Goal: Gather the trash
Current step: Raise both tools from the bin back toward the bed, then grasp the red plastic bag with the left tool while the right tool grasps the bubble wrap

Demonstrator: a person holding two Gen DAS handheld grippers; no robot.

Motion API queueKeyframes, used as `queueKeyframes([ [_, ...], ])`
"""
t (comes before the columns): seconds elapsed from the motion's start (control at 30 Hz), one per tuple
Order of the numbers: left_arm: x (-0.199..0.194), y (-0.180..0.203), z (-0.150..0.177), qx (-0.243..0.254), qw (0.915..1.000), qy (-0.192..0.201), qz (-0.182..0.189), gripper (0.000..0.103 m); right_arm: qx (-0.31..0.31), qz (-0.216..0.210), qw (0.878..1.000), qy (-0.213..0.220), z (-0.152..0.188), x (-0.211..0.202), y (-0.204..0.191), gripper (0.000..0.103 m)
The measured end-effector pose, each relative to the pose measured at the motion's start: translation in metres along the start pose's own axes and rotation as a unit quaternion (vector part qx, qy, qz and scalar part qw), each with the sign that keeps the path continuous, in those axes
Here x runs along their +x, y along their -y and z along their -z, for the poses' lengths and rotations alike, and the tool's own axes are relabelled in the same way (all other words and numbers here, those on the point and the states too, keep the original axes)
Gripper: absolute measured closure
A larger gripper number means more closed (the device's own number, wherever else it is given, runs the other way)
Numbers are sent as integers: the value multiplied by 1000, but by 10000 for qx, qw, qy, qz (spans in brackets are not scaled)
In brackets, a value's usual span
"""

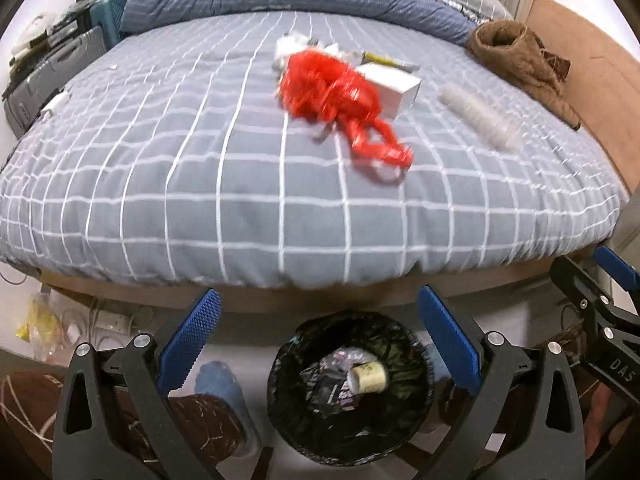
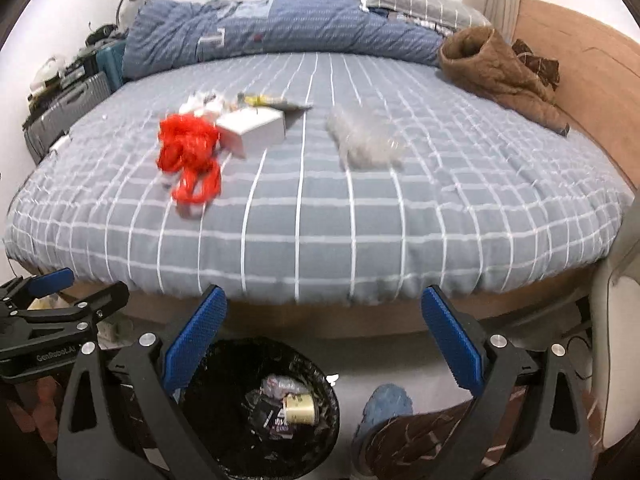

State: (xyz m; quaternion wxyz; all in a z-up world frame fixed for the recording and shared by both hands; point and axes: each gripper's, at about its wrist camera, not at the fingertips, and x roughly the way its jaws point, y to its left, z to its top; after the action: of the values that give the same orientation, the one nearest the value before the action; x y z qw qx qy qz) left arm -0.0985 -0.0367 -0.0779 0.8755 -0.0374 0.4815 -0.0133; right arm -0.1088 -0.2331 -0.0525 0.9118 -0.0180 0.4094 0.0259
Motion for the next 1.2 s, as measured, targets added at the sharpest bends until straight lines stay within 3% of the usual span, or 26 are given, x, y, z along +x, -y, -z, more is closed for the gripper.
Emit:
queueKeyframes([
  [0.33, -29, 9, -48, 53, 9989, 453, 59, 6, -29, 109, 9983, 577, -57, -22, 16, 9],
  [0.6, -32, 6, -99, 112, 9971, 734, -138, 6, -137, 135, 9974, 698, -105, -4, 15, 9],
  [0.97, 17, 1, -162, 173, 9968, 769, -121, 6, -86, 167, 9991, 368, -162, 84, 31, 9],
  [1.2, 72, -1, -168, 57, 9994, 333, -70, 6, 66, 200, 9998, -15, -153, 139, 45, 16],
])
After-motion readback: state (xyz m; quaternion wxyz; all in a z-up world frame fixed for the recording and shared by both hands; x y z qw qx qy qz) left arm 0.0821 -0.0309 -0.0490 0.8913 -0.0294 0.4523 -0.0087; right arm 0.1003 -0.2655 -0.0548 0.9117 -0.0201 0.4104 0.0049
